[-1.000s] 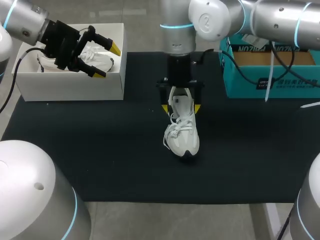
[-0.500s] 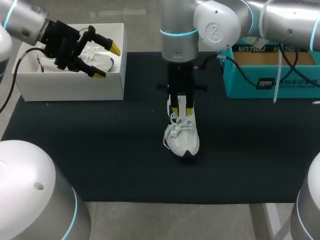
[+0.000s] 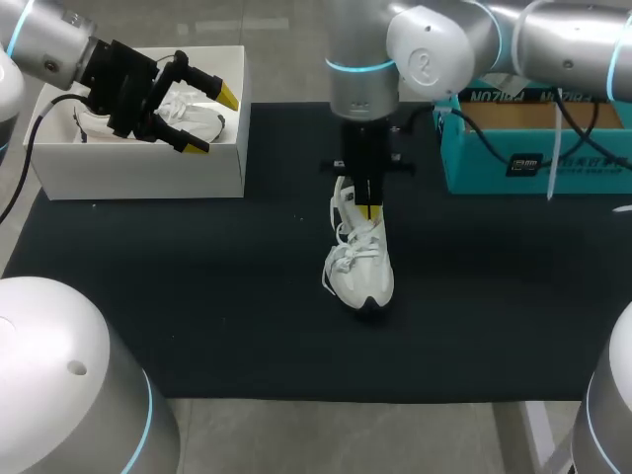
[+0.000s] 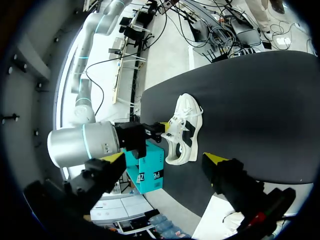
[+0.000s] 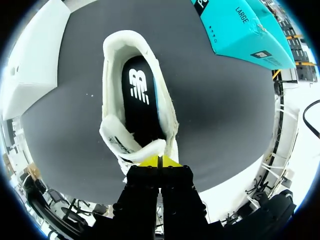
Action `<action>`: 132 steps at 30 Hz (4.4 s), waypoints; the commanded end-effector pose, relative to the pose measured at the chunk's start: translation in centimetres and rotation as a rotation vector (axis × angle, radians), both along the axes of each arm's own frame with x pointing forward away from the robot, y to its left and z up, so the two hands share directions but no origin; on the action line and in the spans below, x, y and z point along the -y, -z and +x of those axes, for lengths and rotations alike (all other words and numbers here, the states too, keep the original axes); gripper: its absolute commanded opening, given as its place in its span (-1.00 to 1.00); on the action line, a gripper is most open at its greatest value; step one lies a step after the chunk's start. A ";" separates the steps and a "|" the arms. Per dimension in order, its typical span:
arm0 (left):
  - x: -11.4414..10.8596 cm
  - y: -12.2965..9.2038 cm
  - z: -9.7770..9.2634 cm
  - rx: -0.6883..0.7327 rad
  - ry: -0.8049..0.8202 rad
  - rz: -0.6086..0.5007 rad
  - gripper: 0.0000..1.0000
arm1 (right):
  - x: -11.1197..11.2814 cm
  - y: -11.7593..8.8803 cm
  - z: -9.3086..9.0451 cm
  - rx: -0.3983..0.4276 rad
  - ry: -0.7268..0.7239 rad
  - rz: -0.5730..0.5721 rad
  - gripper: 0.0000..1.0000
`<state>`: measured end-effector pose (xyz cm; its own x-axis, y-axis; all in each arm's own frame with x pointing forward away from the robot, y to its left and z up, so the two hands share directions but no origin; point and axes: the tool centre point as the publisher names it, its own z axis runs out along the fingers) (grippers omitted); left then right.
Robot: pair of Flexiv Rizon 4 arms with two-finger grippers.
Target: Take the shoe out of the shoebox, open the shoe tongue, remove and reinsert the insole, then place the shoe into the shoebox
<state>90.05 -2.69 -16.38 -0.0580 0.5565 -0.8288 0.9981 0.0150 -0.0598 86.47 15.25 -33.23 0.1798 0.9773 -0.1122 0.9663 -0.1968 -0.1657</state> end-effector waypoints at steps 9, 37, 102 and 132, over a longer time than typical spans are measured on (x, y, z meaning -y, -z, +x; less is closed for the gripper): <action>0.0 0.0 0.0 0.000 0.001 0.002 1.00 | 0.2 0.0 0.8 -0.011 0.018 -0.010 -1.00; 0.0 0.0 0.0 0.000 0.001 0.002 1.00 | -2.1 -5.8 0.0 0.257 -0.990 0.350 -1.00; 0.0 0.0 0.0 0.000 0.001 0.002 1.00 | -0.1 -7.8 9.9 0.208 -1.562 0.025 1.00; 0.0 0.0 0.0 0.000 0.001 0.002 1.00 | -0.2 -7.9 6.8 0.255 -1.580 0.023 1.00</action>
